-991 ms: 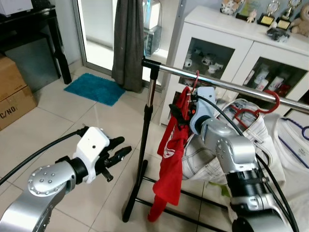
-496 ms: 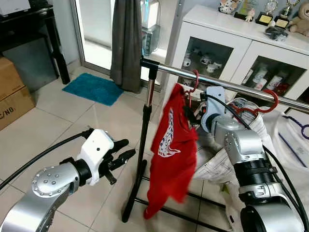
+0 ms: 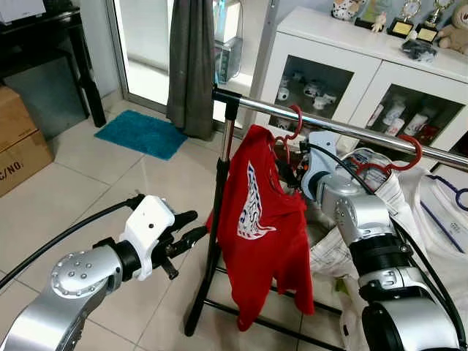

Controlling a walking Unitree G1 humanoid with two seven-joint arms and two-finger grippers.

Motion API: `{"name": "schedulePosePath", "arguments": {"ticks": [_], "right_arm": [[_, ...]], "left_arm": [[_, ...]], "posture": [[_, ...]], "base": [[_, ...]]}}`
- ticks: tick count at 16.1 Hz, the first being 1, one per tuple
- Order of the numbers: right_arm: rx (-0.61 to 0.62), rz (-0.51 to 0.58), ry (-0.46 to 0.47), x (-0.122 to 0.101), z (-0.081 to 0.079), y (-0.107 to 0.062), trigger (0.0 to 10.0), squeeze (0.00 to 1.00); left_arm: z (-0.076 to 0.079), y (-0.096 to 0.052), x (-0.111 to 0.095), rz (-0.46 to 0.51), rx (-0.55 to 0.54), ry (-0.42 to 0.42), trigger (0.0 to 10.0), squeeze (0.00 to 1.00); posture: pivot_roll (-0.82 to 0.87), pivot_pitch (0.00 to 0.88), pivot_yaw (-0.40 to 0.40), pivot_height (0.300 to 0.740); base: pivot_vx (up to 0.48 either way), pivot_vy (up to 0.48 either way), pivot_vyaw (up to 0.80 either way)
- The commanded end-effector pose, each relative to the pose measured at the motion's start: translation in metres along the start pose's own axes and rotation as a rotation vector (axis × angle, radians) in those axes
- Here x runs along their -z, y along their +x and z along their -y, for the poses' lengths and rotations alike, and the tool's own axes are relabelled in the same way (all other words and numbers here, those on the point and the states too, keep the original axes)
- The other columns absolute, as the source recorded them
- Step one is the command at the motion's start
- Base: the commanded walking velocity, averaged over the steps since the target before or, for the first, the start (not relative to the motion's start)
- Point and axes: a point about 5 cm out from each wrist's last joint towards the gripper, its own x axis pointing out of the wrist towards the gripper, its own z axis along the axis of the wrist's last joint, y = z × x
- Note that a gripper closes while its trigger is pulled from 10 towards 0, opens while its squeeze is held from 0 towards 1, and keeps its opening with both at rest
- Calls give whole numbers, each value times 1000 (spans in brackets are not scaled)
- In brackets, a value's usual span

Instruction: Hang hanger

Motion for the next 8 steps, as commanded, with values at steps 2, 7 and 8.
{"name": "schedulePosePath", "arguments": {"ticks": [2, 7, 8], "right_arm": [[-3, -1, -1, -1, 3, 2, 0, 0], [-11, 2, 44, 1, 3, 6, 0, 0], [-11, 2, 45, 0, 3, 7, 0, 0]], "left_arm": [[0, 2, -4, 9, 15, 22, 10000, 0], [1, 1, -4, 6, 20, 28, 10000, 0], [1, 1, -4, 6, 20, 27, 10000, 0]], "posture": [[-5, 0, -133, 740], [-4, 0, -131, 740], [-3, 0, -131, 740]], "base": [[0, 0, 0], [0, 0, 0], [0, 0, 0]]}}
